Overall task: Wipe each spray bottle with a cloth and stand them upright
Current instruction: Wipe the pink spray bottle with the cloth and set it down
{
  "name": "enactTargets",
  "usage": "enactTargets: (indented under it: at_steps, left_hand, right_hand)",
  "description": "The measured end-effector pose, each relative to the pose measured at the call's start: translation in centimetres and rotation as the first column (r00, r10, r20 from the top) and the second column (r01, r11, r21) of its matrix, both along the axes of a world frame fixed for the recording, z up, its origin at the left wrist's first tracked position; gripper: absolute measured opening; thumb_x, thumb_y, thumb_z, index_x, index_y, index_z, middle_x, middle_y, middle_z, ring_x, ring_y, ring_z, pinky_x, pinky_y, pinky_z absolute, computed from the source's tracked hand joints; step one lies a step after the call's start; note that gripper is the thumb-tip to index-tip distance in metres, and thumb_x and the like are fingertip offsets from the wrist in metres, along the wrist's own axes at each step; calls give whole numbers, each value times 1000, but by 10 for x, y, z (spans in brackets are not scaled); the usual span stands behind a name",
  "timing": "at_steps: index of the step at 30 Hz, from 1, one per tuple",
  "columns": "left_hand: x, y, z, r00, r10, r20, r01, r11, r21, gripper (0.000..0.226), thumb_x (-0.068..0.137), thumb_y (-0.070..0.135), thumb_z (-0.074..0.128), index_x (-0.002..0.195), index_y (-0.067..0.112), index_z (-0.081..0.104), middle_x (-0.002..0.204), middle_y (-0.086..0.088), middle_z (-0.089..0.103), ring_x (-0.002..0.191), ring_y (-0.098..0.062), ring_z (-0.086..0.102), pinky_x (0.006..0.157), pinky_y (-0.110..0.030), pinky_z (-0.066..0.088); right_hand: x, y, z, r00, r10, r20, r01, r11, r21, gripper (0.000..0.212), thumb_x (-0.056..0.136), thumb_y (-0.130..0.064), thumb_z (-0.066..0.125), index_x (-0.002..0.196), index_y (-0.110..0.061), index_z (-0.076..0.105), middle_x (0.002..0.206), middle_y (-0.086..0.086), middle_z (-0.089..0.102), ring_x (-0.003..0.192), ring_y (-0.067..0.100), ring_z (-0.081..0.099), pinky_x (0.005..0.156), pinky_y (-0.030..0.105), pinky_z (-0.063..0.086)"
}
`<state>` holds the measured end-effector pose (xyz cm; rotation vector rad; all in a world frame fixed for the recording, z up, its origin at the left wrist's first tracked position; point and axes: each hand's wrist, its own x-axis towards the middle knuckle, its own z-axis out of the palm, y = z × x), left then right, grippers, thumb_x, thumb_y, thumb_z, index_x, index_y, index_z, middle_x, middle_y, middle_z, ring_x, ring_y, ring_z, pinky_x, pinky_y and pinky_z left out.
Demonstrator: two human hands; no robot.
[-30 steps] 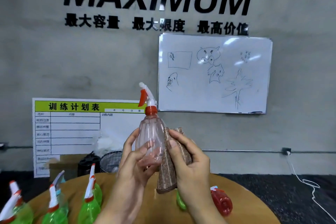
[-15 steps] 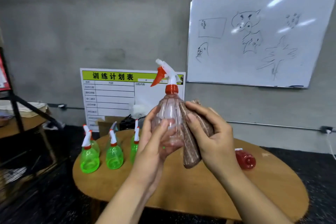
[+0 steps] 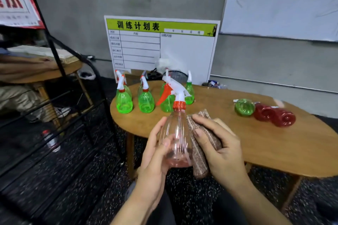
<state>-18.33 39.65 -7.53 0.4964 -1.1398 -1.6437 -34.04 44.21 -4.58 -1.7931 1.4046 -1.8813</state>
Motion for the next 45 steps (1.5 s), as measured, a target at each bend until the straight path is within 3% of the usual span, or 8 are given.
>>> enactTargets:
  at_steps: [6, 12, 15, 19, 30, 35, 39, 45]
  left_hand:
    - [15, 17, -43, 998, -25, 59, 19, 994, 108, 56, 93, 30, 55, 148, 40, 55, 131, -18, 71, 121, -37, 69, 91, -53, 61]
    - [17, 17, -58, 997, 23, 73, -33, 990, 137, 58, 95, 41, 60, 152, 41, 50, 139, -10, 69, 126, -33, 67, 106, -58, 50]
    - [20, 17, -65, 994, 49, 100, -65, 986, 156, 48, 104, 42, 51, 152, 39, 50, 140, -6, 70, 128, -35, 67, 105, -56, 52]
    - [21, 19, -74, 990, 70, 126, -92, 979, 180, 51, 98, 41, 48, 148, 33, 56, 131, -13, 73, 122, -33, 70, 109, -48, 49]
    - [8, 8, -79, 987, 87, 138, -110, 979, 174, 44, 105, 40, 46, 146, 38, 59, 146, -4, 65, 136, -32, 61, 115, -67, 42]
    - [11, 8, -83, 993, 38, 110, -63, 970, 235, 41, 110, 31, 38, 146, 35, 57, 133, -3, 74, 126, -28, 69, 106, -51, 52]
    - [16, 11, -84, 994, -4, 112, -24, 970, 242, 49, 102, 37, 42, 148, 30, 55, 133, -7, 74, 127, -26, 68, 115, -49, 46]
    - [19, 5, -81, 993, 5, 120, -28, 981, 192, 51, 96, 51, 58, 145, 37, 60, 140, -5, 70, 127, -29, 68, 109, -59, 49]
  right_hand:
    - [4, -11, -9, 995, -14, -95, 25, 993, 112, 29, 100, -21, 65, 128, -18, 73, 109, -3, 70, 104, 16, 67, 88, 17, 48]
    - [15, -13, -43, 915, -64, -397, 117, 987, 110, 33, 104, -43, 56, 132, -34, 71, 90, -7, 53, 76, 9, 57, 62, 28, 51]
    - [22, 0, -65, 826, -17, -563, 32, 999, 16, 30, 105, -41, 58, 130, -34, 72, 94, -7, 55, 69, 5, 53, 53, 25, 50]
    - [20, 15, -88, 626, 72, -777, -154, 988, -33, 30, 99, -31, 71, 129, -28, 74, 108, 3, 73, 81, 14, 69, 57, 29, 55]
    - [13, -29, -64, 871, -151, -468, 201, 978, 60, 36, 106, -50, 46, 130, -36, 71, 87, -13, 43, 65, 10, 50, 53, 25, 44]
    - [18, -4, -83, 743, -11, -669, -3, 1000, -20, 28, 103, -37, 62, 129, -33, 73, 91, -2, 60, 67, 8, 56, 53, 24, 49]
    - [14, 1, -90, 594, -11, -804, -122, 987, -104, 30, 95, -31, 75, 124, -28, 77, 99, -1, 68, 80, 10, 63, 60, 23, 52]
    - [9, -32, -67, 819, -139, -556, 168, 986, 2, 30, 105, -45, 52, 127, -39, 71, 93, -16, 46, 65, 5, 50, 48, 29, 48]
